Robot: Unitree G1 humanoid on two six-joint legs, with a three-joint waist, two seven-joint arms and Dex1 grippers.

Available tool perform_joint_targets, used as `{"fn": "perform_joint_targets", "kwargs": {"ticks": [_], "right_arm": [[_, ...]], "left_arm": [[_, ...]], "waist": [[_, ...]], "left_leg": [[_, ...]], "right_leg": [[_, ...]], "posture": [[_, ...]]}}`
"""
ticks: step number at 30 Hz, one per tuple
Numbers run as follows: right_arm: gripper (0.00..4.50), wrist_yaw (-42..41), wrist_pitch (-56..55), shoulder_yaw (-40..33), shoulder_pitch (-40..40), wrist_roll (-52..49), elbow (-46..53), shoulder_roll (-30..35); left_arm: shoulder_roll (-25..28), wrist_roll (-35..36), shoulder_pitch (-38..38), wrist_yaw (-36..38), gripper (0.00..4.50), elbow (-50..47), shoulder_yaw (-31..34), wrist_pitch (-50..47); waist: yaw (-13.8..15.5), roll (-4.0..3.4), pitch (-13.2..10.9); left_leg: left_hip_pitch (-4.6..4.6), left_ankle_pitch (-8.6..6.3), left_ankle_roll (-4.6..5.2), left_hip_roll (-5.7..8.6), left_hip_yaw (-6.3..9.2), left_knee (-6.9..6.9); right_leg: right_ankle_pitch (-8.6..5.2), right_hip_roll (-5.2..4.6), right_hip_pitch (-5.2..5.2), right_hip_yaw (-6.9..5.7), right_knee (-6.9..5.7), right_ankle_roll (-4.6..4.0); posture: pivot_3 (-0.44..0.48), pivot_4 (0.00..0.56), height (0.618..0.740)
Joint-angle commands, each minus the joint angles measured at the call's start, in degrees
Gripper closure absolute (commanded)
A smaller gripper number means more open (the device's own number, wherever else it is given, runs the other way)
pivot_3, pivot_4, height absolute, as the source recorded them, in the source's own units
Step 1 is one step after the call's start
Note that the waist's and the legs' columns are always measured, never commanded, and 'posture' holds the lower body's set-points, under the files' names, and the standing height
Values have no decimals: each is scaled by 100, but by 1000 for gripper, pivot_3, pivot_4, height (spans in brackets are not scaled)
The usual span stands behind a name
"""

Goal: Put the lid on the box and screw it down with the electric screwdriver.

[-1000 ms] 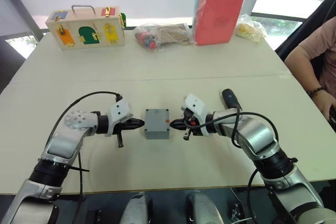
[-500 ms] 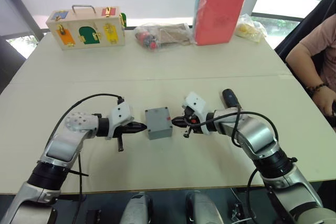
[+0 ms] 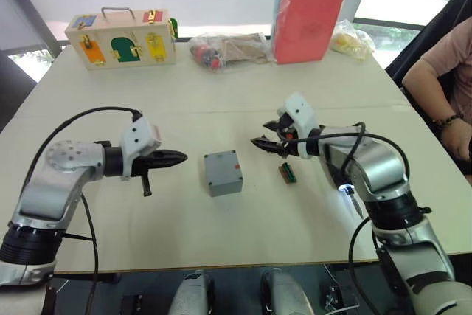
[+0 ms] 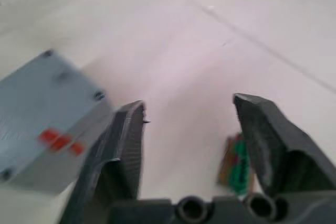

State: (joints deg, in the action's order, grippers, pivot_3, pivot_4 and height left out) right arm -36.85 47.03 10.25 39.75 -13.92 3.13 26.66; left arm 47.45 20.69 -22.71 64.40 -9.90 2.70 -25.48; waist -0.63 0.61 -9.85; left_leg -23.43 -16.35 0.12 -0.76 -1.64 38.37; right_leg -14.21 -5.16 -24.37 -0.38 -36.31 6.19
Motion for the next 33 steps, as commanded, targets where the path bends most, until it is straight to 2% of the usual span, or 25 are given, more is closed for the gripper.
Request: {"fn": "perform_joint_targets", "kwargs": {"ticks": [1,9,21,22,24,29,30,33], "right_arm": [[1136,377,-380,-140,263,226,-650,-290],[1136,715,-697,-300,522,388,-1644,-637],[1136,634,-782,-295,507,456,-1841,-701],[1577,628,-773,-297,500,452,-1830,-706],[2092,617,-758,-297,491,447,-1823,-715],[4248,578,-764,-274,471,487,-1846,-723],[4488,575,-759,-273,471,494,-1849,-723],[4488,556,-702,-262,477,506,-1832,-710]], "left_arm": [[28,208,-299,-162,4500,-267,202,-145],[-79,401,-521,-373,4500,-496,101,-400],[-108,428,-498,-431,4500,-548,46,-407],[-112,431,-492,-435,4500,-560,43,-410],[-119,437,-483,-443,4500,-575,35,-415],[-129,443,-480,-461,4500,-585,10,-416],[-130,446,-481,-464,4500,-585,8,-417],[-139,440,-488,-476,4500,-570,-10,-404]], "waist": [[-9,0,0],[-35,-1,0],[-33,-1,0],[-34,-1,0],[-36,-1,0],[-33,-1,0],[-33,-1,0],[-34,-1,0]], "left_leg": [[0,1,-1,0,-3,0],[0,2,-3,-1,-5,-1],[0,3,-5,-1,-4,-1],[0,3,-5,-1,-4,-1],[0,3,-5,-1,-4,-1],[0,3,-5,-1,-3,-1],[0,3,-5,-1,-3,-1],[0,3,-6,-1,-3,-1]], "right_leg": [[0,0,0,0,0,0],[0,1,0,1,-1,0],[0,1,0,1,-1,0],[0,1,-1,1,-1,0],[0,1,-1,1,-1,0],[0,1,0,1,-1,0],[0,1,0,1,-1,0],[0,1,-1,1,-1,0]], "posture": [[0,150,730],[0,150,730],[0,150,730],[0,150,730],[0,150,730],[0,150,730],[0,150,730],[0,150,730]]}}
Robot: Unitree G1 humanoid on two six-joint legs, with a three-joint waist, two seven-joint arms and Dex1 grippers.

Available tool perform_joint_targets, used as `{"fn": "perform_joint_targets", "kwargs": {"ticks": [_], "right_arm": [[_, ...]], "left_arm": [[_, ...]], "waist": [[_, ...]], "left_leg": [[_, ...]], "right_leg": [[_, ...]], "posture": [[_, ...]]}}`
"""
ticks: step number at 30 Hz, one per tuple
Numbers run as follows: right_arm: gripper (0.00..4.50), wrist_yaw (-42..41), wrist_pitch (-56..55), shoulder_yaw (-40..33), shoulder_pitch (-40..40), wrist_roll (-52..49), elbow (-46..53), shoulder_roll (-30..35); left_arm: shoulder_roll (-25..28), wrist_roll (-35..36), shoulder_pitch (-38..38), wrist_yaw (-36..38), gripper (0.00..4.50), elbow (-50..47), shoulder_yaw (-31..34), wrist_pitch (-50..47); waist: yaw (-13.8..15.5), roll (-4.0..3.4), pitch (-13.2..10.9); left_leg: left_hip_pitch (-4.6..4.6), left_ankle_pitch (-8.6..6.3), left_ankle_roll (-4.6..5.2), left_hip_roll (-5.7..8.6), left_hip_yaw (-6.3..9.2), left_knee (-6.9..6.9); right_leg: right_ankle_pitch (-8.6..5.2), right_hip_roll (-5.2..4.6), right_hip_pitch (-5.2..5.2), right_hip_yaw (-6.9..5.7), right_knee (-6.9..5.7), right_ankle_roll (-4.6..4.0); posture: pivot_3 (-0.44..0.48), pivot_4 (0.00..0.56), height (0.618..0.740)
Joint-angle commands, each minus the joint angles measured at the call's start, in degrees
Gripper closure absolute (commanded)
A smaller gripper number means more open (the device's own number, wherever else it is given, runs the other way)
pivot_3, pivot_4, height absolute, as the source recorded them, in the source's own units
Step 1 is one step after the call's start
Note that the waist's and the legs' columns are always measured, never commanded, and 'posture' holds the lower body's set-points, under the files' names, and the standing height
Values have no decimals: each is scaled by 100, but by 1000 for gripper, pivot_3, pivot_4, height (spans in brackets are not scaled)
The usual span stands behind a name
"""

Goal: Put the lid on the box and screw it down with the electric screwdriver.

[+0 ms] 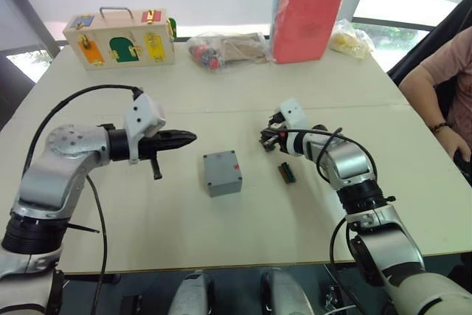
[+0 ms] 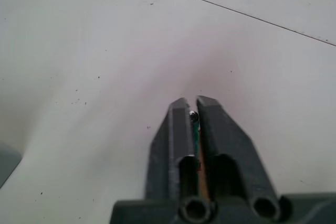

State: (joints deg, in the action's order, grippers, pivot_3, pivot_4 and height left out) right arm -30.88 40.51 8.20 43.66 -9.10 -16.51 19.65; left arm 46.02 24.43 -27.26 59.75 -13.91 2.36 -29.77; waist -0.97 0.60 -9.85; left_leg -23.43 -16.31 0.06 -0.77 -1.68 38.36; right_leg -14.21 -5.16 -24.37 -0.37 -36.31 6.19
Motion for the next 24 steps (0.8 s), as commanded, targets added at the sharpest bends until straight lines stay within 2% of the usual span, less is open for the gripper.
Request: {"fn": "perform_joint_targets", "kwargs": {"ticks": [1,14,20,24], "right_arm": [[4488,-60,-9,-73,90,-3,173,-4],[4488,-237,747,-348,357,-305,1137,253],[4488,-904,1724,-145,478,-972,2370,469],[4488,-1013,2062,16,408,-1241,2940,448]], "left_arm": [[-3,67,-35,-16,4500,-167,19,26],[10,100,20,-28,4500,-209,2,20],[55,84,99,26,4500,-161,29,71],[80,84,152,53,4500,-161,46,90]], "waist": [[-1,0,0],[5,0,0],[13,-1,0],[7,-1,0]], "left_leg": [[0,0,0,0,0,0],[0,0,0,0,7,0],[0,0,0,0,8,0],[0,0,0,-2,12,0]], "right_leg": [[0,0,0,0,0,0],[0,0,0,0,-1,0],[0,0,-1,0,-1,0],[0,2,-2,0,-3,0]], "posture": [[0,150,730],[0,150,730],[0,150,730],[0,150,730]]}}
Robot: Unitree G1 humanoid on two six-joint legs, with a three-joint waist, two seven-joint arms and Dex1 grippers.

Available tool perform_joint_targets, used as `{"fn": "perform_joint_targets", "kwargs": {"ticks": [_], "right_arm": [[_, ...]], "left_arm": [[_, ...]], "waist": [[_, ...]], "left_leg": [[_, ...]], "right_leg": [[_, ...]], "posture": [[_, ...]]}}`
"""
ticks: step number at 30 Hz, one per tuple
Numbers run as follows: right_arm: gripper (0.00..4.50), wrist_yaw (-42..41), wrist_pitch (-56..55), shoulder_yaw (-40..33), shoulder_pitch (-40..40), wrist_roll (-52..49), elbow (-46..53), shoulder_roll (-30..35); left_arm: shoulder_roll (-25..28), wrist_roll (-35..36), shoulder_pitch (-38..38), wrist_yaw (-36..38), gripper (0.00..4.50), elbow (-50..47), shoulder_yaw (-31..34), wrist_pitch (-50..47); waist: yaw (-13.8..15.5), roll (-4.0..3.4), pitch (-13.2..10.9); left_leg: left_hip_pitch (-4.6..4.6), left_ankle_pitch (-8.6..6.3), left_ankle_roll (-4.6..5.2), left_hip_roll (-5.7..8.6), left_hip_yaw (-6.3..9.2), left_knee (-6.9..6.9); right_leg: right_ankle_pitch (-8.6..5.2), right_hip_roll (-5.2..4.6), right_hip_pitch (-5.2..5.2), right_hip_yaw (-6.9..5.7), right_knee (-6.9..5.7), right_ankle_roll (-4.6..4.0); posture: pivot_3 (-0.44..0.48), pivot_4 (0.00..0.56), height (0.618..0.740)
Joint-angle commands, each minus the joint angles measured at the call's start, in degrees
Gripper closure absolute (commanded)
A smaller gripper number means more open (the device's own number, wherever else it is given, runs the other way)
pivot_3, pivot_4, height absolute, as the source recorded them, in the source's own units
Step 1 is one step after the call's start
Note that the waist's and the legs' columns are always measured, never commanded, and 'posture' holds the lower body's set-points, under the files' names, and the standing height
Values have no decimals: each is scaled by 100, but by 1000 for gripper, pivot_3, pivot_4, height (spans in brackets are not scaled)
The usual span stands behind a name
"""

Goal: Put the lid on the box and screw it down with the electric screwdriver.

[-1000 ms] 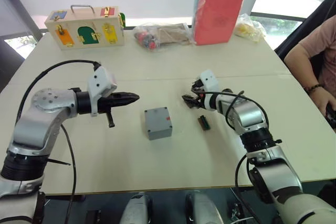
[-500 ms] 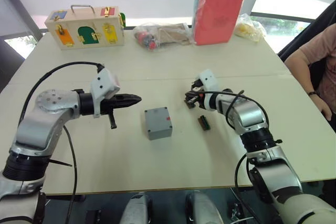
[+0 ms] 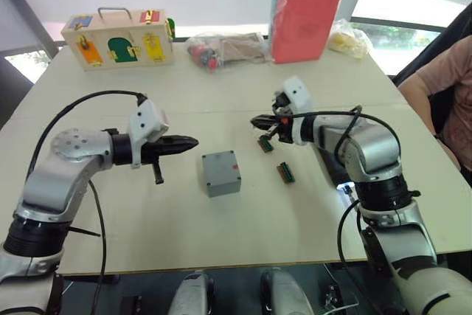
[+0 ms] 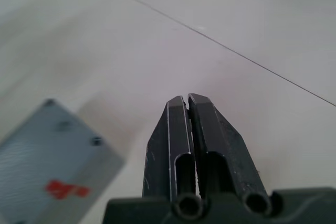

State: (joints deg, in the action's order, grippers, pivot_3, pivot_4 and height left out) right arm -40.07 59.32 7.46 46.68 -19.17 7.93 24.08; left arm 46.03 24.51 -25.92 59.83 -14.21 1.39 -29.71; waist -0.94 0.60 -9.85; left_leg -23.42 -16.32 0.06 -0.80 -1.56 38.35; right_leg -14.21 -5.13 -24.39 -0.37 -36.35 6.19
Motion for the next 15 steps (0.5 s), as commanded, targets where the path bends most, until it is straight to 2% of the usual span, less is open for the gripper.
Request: {"fn": "perform_joint_targets", "kwargs": {"ticks": [1,6,15], "right_arm": [[4488,-84,252,130,79,-288,608,-14],[4488,26,211,449,-118,-279,739,-121],[4488,34,-166,769,-286,-74,412,-22]], "left_arm": [[86,85,32,47,4500,-144,154,79],[87,122,79,15,4500,-252,179,21],[70,162,90,-79,4500,-382,170,-45]], "waist": [[6,0,0],[26,1,0],[14,1,0]], "left_leg": [[0,0,0,0,0,0],[0,0,0,1,-1,0],[0,0,0,2,-1,0]], "right_leg": [[0,0,0,0,0,0],[0,-1,0,0,0,0],[0,-1,0,0,0,0]], "posture": [[0,150,730],[0,150,730],[0,150,730]]}}
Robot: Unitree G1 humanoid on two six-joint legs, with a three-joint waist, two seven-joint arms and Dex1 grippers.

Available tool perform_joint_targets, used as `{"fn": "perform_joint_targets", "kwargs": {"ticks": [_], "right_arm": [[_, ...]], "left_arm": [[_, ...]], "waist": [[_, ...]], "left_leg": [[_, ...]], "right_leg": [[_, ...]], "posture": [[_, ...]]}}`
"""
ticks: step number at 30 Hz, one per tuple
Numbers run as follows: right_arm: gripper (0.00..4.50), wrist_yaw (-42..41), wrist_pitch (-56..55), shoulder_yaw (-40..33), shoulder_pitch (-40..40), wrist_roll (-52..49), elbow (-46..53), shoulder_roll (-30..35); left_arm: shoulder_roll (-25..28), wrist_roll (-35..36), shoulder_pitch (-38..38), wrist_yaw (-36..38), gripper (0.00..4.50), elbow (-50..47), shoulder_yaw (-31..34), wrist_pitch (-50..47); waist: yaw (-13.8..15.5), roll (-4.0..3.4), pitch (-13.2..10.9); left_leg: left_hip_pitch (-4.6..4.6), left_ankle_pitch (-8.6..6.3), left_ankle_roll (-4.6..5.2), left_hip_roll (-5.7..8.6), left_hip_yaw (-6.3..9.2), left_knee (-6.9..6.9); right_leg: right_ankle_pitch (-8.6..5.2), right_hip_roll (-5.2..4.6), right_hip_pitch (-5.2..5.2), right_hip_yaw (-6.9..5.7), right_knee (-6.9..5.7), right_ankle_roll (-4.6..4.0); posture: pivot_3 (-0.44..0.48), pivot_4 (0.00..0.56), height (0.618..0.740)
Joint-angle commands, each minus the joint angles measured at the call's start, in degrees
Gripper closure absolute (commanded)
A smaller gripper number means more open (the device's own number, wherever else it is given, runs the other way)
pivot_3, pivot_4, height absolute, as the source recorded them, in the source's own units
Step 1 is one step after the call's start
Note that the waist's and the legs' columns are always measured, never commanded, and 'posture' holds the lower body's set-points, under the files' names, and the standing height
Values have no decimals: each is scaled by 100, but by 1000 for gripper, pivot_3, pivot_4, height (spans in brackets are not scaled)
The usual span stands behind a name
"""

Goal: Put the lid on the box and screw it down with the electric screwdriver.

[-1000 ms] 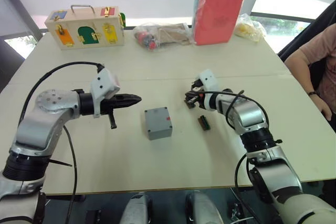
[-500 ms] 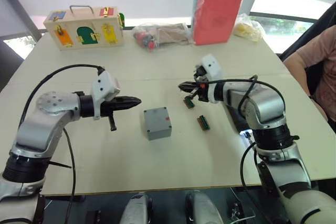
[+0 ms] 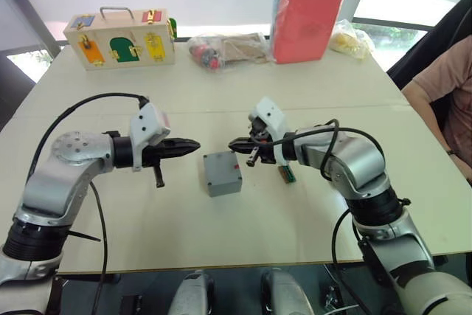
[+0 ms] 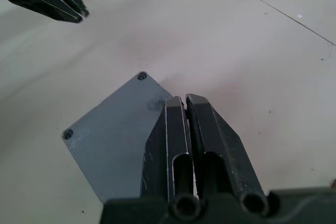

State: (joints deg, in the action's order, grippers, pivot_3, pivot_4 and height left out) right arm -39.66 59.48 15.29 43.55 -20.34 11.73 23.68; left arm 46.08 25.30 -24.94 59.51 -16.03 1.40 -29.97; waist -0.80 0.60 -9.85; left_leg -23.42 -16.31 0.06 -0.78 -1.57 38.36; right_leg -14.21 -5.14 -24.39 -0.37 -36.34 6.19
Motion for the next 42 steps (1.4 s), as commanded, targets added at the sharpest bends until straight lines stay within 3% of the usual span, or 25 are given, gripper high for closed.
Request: {"fn": "perform_joint_targets", "kwargs": {"ticks": [1,35,38,42], "right_arm": [[4488,-11,-209,-9,29,50,-1,22],[4488,-135,-634,306,-59,355,-552,-62],[3862,-183,-636,316,-78,356,-542,-49],[2199,-188,-533,150,-34,298,-323,65]], "left_arm": [[64,87,-14,-56,4500,-197,160,-20],[30,119,3,-171,4500,-305,115,-97],[24,115,-13,-171,4500,-287,105,-93],[11,127,-10,-171,4500,-292,91,-85]], "waist": [[-1,0,0],[1,0,0],[1,0,0],[5,0,0]], "left_leg": [[0,0,0,0,0,0],[0,0,0,0,-1,0],[0,0,0,0,0,0],[0,0,0,0,0,0]], "right_leg": [[0,0,0,0,0,0],[0,0,0,0,0,0],[0,0,0,0,0,0],[0,0,0,0,0,0]], "posture": [[0,150,730],[0,150,730],[0,150,730],[0,150,730]]}}
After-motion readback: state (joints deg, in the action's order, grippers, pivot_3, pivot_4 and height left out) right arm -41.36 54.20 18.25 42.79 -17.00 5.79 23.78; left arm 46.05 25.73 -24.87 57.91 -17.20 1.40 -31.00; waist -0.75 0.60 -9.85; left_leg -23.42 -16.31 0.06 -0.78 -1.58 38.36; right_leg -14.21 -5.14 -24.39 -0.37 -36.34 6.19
